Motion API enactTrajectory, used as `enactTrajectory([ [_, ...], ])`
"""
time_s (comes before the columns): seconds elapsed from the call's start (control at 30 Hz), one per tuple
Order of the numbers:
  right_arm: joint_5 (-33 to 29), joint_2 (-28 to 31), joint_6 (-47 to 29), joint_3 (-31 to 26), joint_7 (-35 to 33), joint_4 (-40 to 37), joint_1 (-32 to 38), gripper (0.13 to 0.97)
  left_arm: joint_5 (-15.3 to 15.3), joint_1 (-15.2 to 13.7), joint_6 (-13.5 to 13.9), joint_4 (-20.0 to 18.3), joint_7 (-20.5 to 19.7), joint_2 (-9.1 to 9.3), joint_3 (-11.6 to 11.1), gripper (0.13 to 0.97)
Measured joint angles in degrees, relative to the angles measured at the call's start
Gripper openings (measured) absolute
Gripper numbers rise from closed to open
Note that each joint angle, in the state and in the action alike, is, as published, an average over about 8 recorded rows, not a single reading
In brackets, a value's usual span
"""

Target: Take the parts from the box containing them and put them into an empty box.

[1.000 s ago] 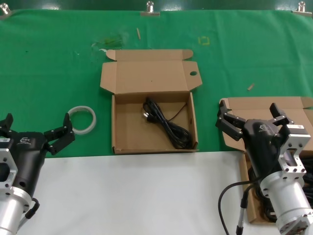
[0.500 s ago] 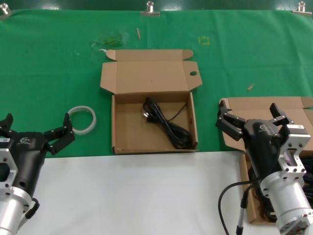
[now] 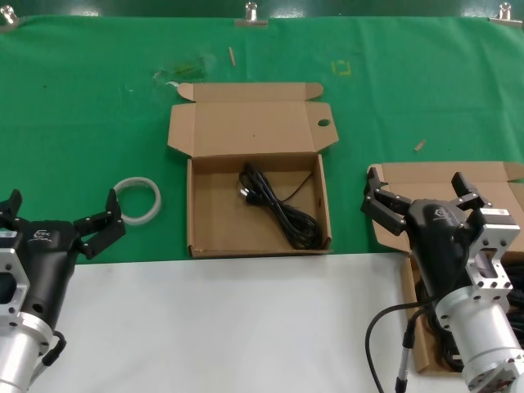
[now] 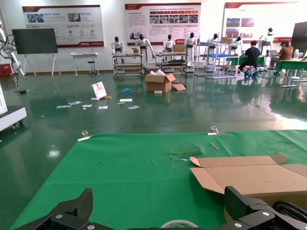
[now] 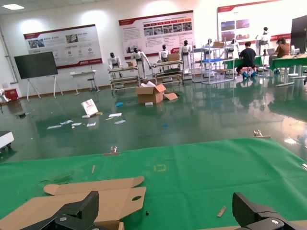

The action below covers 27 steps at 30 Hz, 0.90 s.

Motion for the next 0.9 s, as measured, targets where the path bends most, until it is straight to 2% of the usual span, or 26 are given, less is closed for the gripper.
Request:
enactTrajectory([
  [0.9,0.0,0.0,0.0,0.0,0.0,0.0,0.0,0.966,0.0,0.0,0.0,0.0,0.0,0.00,0.0,0.965],
])
